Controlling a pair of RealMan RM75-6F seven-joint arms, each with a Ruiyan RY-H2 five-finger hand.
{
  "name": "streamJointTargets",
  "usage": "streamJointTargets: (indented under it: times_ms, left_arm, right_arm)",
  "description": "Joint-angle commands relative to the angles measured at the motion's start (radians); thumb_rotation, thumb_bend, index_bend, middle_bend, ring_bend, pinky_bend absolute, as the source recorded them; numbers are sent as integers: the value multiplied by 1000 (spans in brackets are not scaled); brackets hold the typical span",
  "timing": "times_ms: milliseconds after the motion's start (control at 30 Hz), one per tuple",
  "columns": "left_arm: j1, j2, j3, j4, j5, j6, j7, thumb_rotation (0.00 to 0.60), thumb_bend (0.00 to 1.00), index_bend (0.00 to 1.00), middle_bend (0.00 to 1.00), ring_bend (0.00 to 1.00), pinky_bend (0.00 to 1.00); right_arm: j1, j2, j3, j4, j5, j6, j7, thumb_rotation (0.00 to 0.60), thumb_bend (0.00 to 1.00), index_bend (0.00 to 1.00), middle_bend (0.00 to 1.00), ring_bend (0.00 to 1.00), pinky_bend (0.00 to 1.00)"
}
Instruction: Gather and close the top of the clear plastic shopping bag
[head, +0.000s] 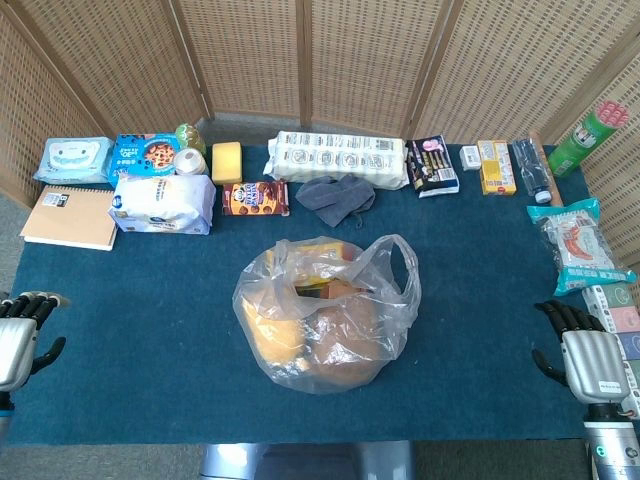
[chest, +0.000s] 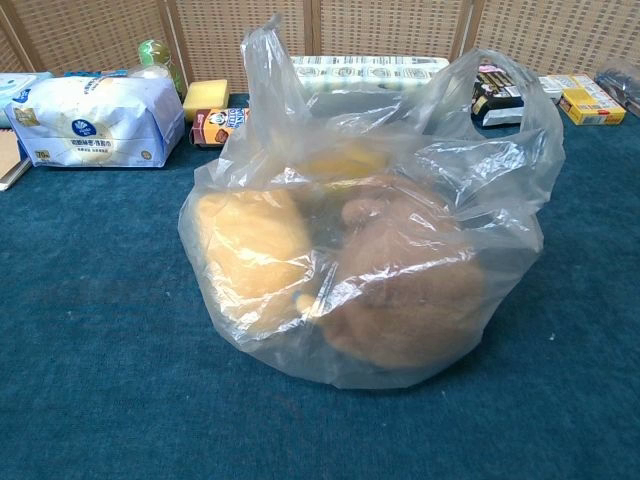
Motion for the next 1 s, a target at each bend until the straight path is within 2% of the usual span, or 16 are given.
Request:
streamJointTargets:
  times_ms: [33, 333, 633, 800, 1000]
  left_arm:
    - [-2, -2, 1, 3, -1, -6, 2, 600, 262, 318, 321, 245, 269]
    - [-1, 1, 0, 2, 6, 4, -2, 600, 262, 318, 320, 245, 269]
    - [3, 13, -2, -7, 11, 17, -4, 600, 262, 319, 320, 245, 269]
    - [4, 19, -3, -13, 16, 23, -4, 600, 262, 319, 321, 245, 269]
    - [4, 23, -5, -18, 21, 29, -3, 600, 262, 319, 320, 245, 269]
  right_arm:
    - [2, 0, 0, -1, 2, -3, -1, 600, 290, 225, 261, 266, 323]
    - [0, 4, -2, -5, 1, -3, 18, 600, 290, 225, 261, 266, 323]
    - [23, 17, 10, -29, 4, -37, 98, 600, 288, 224, 261, 266, 325]
    - [61, 35, 23, -59, -2, -88, 236, 600, 284, 224, 261, 266, 326]
    - [126, 89, 27, -93, -6, -208, 503, 600, 289, 216, 261, 266, 326]
